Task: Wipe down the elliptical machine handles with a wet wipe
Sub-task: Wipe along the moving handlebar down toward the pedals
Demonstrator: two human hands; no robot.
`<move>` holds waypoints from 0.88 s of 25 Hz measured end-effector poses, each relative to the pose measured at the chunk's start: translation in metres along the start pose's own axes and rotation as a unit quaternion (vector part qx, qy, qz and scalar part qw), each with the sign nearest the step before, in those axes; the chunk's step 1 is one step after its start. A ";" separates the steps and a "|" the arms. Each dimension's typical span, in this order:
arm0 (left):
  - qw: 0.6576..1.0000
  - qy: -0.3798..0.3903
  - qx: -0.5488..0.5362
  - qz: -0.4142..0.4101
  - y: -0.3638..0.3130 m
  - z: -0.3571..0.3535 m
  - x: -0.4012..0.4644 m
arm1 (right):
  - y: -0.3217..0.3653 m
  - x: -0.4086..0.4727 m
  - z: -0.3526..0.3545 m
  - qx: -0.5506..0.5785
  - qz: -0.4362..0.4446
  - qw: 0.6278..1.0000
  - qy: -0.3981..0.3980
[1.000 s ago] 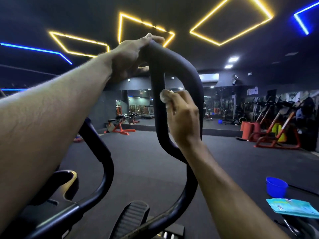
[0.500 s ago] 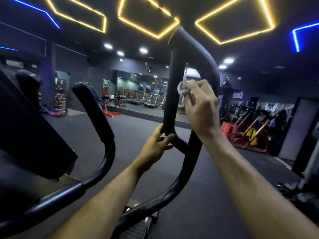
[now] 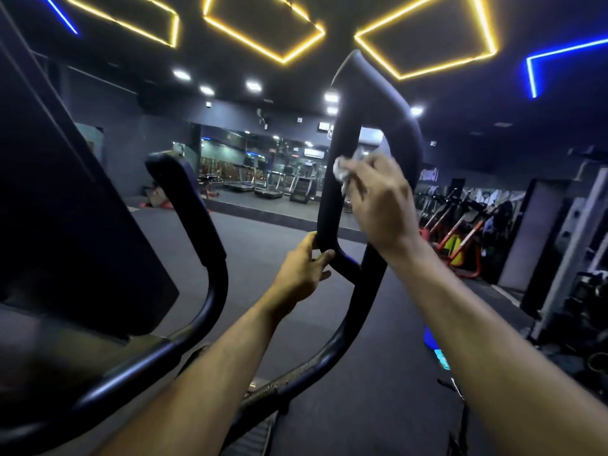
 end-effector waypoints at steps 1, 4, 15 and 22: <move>1.000 0.004 0.003 0.002 0.000 0.001 -0.001 | -0.001 0.021 0.002 -0.022 0.021 1.000 -0.001; 0.999 0.020 0.035 0.003 -0.005 0.008 -0.004 | 0.004 0.029 -0.008 -0.104 0.090 0.988 0.069; 0.995 0.050 0.081 -0.003 -0.010 0.017 -0.010 | 0.042 0.057 -0.004 -0.255 0.284 0.907 0.179; 0.996 0.070 0.060 0.017 -0.010 0.019 -0.010 | 0.027 -0.029 -0.042 -0.281 0.330 0.851 0.297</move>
Point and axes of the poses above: each hand's wrist, its own x-axis towards the middle knuckle, its own z-axis out of the back of the hand, y = z × x, the point moved 2 cm from there along x, towards the middle knuckle
